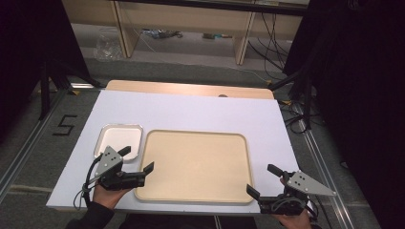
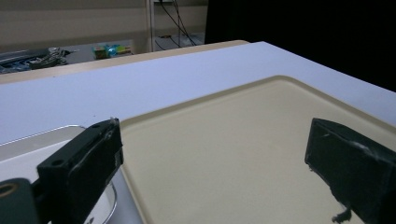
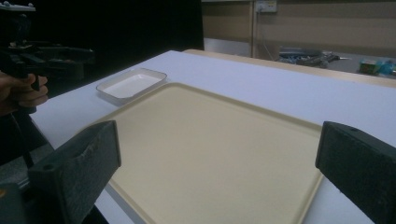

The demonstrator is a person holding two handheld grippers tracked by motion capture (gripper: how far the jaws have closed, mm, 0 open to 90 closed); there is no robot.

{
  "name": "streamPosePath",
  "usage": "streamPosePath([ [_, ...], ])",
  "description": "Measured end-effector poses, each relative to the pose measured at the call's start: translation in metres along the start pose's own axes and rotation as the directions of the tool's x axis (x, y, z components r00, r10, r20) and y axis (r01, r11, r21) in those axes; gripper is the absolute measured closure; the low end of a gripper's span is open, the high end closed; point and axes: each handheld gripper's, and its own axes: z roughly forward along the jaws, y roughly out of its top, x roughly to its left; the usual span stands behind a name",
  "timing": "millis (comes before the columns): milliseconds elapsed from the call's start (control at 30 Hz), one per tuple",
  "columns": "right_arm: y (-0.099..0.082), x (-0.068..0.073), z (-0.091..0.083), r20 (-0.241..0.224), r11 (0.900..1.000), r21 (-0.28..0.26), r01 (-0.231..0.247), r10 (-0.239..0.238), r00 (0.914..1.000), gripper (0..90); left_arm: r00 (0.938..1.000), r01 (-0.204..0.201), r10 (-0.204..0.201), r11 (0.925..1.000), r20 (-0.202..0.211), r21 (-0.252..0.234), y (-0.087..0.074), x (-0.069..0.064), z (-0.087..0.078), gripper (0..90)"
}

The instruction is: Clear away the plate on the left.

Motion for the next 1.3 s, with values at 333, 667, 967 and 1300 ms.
streamPosePath([
  [333, 0.0, 0.0, 0.0, -0.001, 1.0, 0.003, -0.002, 0.002, 1.0, 0.7, 0.9989, 0.014, -0.014, 0.9999, -0.046, -0.001, -0.001, 0.015, 0.0, 3.9],
  [667, 0.0, 0.0, 0.0, -0.004, 1.0, 0.005, -0.004, 0.004, 1.0, 0.7, 0.9934, 0.03, -0.028, 0.9995, -0.111, 0.009, 0.0, 0.037, 0.0, 3.9],
  [967, 0.0, 0.0, 0.0, -0.001, 1.0, 0.003, -0.003, 0.003, 1.0, 0.7, 0.983, 0.067, -0.056, 0.9962, -0.175, 0.055, -0.003, 0.061, 0.003, 3.9],
  [1300, 0.0, 0.0, 0.0, -0.001, 1.0, 0.003, -0.004, 0.004, 1.0, 0.7, 0.9633, 0.118, -0.09, 0.9881, -0.253, 0.098, -0.006, 0.094, 0.004, 4.1],
])
